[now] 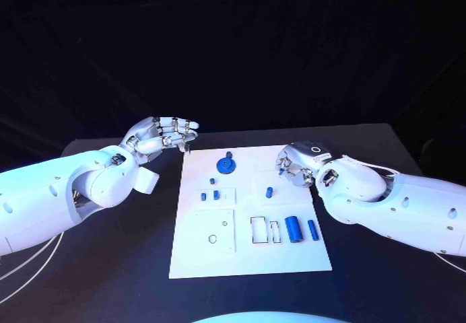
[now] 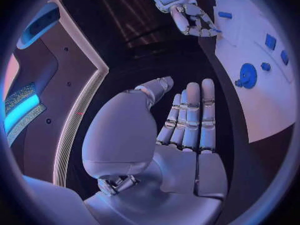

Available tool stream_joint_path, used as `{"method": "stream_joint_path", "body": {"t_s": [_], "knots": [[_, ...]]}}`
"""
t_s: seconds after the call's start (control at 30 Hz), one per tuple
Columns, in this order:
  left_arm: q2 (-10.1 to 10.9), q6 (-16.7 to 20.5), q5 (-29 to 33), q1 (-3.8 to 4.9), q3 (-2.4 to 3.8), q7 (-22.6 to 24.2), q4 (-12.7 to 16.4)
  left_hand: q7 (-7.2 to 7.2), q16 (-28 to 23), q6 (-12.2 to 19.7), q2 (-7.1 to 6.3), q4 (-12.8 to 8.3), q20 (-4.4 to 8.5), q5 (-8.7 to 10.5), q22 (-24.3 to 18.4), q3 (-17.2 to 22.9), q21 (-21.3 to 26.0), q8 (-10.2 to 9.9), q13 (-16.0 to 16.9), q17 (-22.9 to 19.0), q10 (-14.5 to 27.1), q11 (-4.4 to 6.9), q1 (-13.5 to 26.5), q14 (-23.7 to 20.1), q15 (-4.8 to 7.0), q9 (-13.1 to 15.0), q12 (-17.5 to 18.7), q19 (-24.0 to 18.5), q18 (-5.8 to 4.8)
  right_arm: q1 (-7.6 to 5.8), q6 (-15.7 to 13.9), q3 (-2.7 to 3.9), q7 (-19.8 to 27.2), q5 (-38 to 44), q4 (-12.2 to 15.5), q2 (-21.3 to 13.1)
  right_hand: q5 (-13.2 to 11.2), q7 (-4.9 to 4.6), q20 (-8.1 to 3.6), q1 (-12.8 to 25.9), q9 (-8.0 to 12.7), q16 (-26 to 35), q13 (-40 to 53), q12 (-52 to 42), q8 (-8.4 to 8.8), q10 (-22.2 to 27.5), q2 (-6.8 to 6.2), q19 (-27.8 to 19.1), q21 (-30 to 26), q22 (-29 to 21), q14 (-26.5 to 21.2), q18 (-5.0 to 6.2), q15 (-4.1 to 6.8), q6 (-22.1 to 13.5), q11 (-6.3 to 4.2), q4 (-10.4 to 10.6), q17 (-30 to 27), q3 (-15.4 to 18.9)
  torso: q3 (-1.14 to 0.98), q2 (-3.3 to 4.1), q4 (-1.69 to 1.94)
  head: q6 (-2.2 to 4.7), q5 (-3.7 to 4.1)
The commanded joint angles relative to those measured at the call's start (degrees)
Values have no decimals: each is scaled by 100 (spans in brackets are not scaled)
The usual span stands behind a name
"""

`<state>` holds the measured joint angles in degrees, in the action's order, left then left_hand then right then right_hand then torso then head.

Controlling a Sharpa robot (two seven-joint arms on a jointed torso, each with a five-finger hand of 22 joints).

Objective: Assemble the parts on the task board

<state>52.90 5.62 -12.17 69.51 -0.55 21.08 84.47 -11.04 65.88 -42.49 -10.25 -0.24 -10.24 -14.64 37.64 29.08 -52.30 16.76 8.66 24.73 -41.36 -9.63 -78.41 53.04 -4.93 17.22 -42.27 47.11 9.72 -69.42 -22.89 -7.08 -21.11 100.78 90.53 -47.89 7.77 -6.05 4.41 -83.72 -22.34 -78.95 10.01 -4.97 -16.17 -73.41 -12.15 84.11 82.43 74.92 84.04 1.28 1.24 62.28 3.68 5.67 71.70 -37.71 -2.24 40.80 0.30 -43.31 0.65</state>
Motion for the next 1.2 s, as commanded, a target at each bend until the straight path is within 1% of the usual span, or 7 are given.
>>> {"method": "stream_joint_path", "body": {"t_s": [0.03,0.33,0.57,0.77,0.93,1.07,1.2], "knots": [[-3,-9,18,3,6,68,7,-251,-35,52,13,-7,-21,8,-7,-32,39,35,-7,-10,58,-7,-49,-6,-33,-1,39,34,79,-9,-170,10,-20,-32,138,-56,-39,1,-34,74,-13,7,4,-4,-40,-204,8,342,23,1205,281,27,54,35,-146,-44,4,-12,-1,1,-3,3,-8],[-6,-16,16,2,6,67,6,-254,-38,61,21,-19,-23,-1,-8,-28,40,45,-11,-13,72,-10,-69,-11,-34,1,39,35,80,-25,-233,31,-25,-117,624,-174,-61,3,-37,91,-21,4,4,2,-43,-214,11,345,33,1210,281,25,56,39,-148,-55,8,-19,-6,0,3,12,-38],[-17,-23,14,1,6,73,8,-255,-39,64,24,-23,-23,-3,-8,-27,39,48,-12,-13,75,-11,-77,-13,-34,2,38,35,81,15,-248,34,-2,-114,1156,-132,-63,3,-37,93,-23,4,4,4,-43,-217,11,347,39,1212,281,24,58,39,-149,-60,7,-21,-11,1,1,-6,-152],[-34,-29,11,0,6,69,9,-256,-40,66,26,-26,-23,-5,-8,-26,39,51,-13,-14,77,-12,-82,-14,-35,2,37,35,81,82,-187,29,17,-86,1441,46,-61,2,-38,93,-25,5,4,6,-43,-219,11,346,35,1211,281,25,61,38,-149,-67,5,-25,3,-4,-9,-35,-266],[-62,-36,10,0,5,62,16,-257,-41,68,29,-30,-23,-8,-8,-24,38,55,-13,-15,79,-13,-89,-16,-35,3,36,35,81,199,-151,14,39,-65,1499,222,-58,1,-40,94,-26,7,4,9,-42,-220,12,342,24,1206,279,27,62,36,-148,-73,1,-29,13,-4,12,-59,-312],[-74,-37,10,1,5,53,24,-257,-41,68,29,-30,-23,-8,-8,-24,38,55,-13,-15,79,-13,-89,-16,-35,3,36,35,81,297,-126,-1,61,-58,1440,362,-53,-2,-41,95,-27,6,3,13,-40,-221,13,341,21,1205,279,28,63,32,-147,-81,1,-34,13,-1,7,-79,-364],[-94,-47,10,1,5,40,23,-257,-41,68,29,-30,-23,-8,-8,-24,38,55,-13,-15,79,-13,-89,-16,-35,3,36,35,81,396,-97,-15,79,-60,1379,474,-49,-5,-41,96,-28,12,3,16,-39,-221,14,341,19,1205,277,28,64,30,-146,-86,-8,-38,18,1,22,-110,-391]]}}
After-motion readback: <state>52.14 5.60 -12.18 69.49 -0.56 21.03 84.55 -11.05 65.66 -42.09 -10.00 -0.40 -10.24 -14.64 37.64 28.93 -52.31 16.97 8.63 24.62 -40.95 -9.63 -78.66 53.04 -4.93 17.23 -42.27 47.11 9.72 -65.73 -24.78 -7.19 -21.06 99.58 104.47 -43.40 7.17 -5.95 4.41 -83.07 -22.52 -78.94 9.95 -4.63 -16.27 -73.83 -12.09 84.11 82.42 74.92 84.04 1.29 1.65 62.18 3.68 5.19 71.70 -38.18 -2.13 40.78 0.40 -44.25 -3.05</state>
